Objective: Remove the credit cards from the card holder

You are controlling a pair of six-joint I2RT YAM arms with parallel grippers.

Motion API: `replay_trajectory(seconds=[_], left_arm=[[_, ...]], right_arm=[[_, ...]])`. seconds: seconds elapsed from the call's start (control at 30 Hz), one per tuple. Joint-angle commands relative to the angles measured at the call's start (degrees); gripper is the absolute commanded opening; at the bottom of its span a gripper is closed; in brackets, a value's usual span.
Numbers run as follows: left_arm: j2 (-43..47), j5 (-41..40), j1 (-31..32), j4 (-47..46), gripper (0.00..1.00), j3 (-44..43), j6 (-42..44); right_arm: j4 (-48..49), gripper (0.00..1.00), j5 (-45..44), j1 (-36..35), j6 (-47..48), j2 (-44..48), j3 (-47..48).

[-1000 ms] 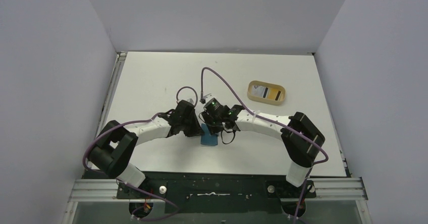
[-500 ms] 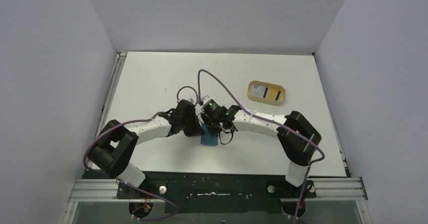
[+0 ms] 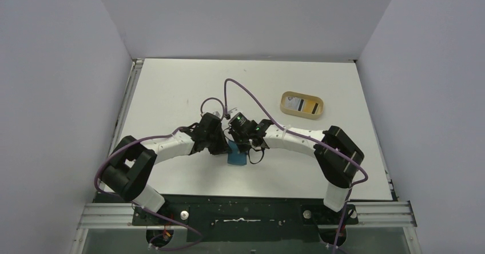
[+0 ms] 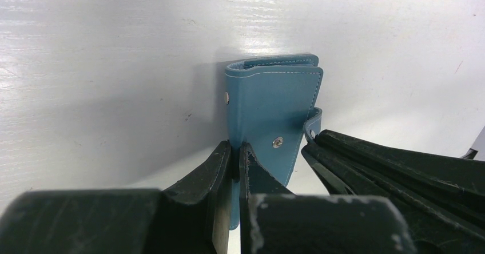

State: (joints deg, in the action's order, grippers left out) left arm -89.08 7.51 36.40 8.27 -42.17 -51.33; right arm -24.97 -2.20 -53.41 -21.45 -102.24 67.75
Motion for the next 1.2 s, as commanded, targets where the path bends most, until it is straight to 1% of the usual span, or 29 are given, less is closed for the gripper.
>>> replay_trajectory(seconds=[0.0,0.1,0.4,0.47,0.67,0.9,1.17], left_arm=[[-0.4,-0.1,0.4,1.0,0.0,-1.7,1.3],[-0.4,0.0,0.4,1.0,0.0,-1.6,1.2],[-0.5,0.0,0.4,1.0,0.0,-1.7,1.2],[-0.4,0.0,0.4,1.0,0.0,-1.7,1.2],[-0.3,-0.1,0.4,1.2,0.0,-1.5,1.2],[-0.4,-0.2,0.4,1.3,0.0,-1.5,1.2],[-0.5,-0.3,0.4,1.5,0.0,-1.5,1.2]], right_arm=[[1.4,0.08,-1.4,-0.6,0.0,-0.4,1.2],[1.8,0.0,-1.1,-0.6,-0.4,-0.7,0.8],[5.1,0.0,1.8,-0.6,-2.5,-1.2,-0.6],[5.5,0.0,3.5,-0.6,-2.7,-1.7,-0.8],[6.2,0.0,4.6,-0.7,-3.1,-2.2,-1.8],[6.4,0.0,4.8,-0.7,-3.3,-2.5,-3.0],[4.6,0.0,3.6,-0.7,-2.8,-0.3,-3.3]])
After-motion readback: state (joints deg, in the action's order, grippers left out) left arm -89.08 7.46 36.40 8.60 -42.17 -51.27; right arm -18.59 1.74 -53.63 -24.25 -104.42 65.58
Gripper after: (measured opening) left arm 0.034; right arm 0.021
